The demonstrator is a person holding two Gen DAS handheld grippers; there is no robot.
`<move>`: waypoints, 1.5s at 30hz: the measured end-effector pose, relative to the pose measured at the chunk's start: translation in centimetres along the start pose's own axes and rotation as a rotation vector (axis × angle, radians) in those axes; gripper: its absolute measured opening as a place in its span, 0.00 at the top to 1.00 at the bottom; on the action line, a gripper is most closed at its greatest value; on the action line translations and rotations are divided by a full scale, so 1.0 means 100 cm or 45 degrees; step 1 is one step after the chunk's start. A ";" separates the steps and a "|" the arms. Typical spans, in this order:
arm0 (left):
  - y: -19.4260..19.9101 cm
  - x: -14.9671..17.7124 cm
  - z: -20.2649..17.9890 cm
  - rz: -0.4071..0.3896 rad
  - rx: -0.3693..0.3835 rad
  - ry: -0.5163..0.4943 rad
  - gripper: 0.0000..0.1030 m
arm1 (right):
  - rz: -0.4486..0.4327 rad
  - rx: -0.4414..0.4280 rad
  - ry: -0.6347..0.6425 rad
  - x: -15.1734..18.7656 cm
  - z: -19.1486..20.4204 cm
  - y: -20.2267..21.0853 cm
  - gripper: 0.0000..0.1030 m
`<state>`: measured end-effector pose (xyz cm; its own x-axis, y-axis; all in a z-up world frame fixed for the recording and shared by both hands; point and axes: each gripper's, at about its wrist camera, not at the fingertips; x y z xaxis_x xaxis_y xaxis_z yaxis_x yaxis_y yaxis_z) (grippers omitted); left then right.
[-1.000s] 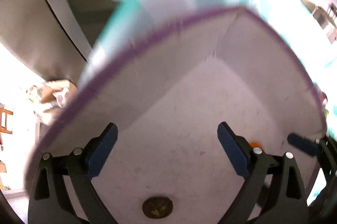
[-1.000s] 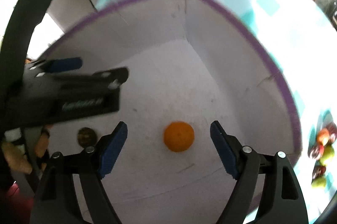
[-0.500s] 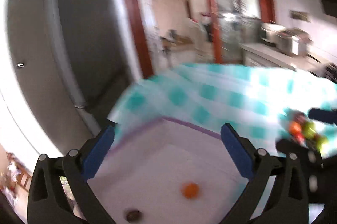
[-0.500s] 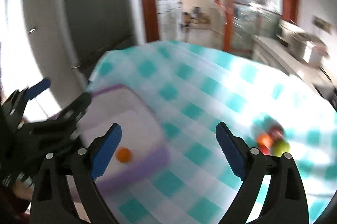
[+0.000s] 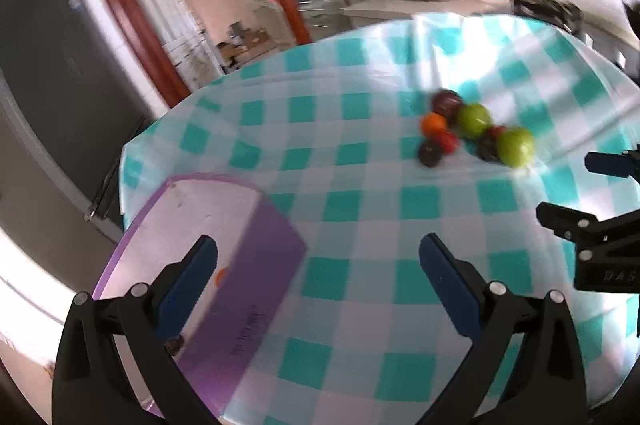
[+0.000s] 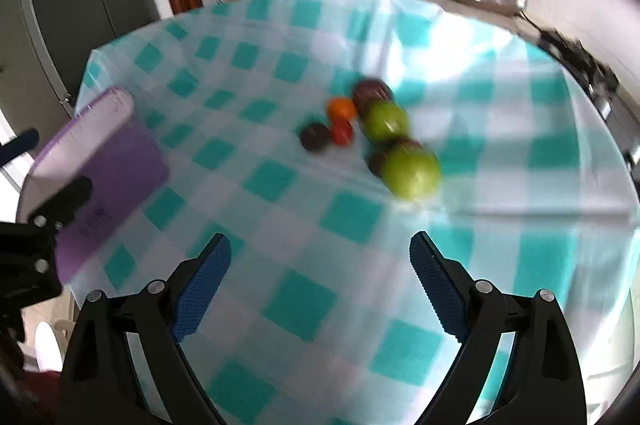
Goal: Organize fruits
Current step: 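Withdraw both tools from the box back toward the fruit cluster, then grasp a dark fruit with the left tool while the right tool grasps the large green apple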
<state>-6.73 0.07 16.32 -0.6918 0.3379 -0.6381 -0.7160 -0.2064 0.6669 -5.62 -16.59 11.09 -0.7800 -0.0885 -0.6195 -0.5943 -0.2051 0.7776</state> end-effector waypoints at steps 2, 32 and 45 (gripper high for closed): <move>0.001 0.000 -0.022 0.008 0.034 -0.082 0.02 | 0.030 0.017 -0.016 0.013 -0.012 -0.004 0.15; -0.162 -0.006 -0.078 0.366 0.459 -0.276 0.02 | 0.170 0.237 -0.131 0.048 -0.056 -0.096 0.15; -0.231 -0.017 -0.072 0.344 0.581 -0.053 0.01 | 0.146 0.278 -0.235 -0.006 -0.064 -0.145 0.19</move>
<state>10.33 -2.32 -0.71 -0.8348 0.3664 -0.4110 -0.3931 0.1261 0.9108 4.73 -19.83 -0.44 -0.8551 0.0837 -0.5116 -0.5125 0.0123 0.8586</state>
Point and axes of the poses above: each gripper's, at about its wrist camera, not at the fingertips, and y roughly against the way its jaws point, z to its left, x to its underside, and after that the axes turned 1 degree about -y, right-handed
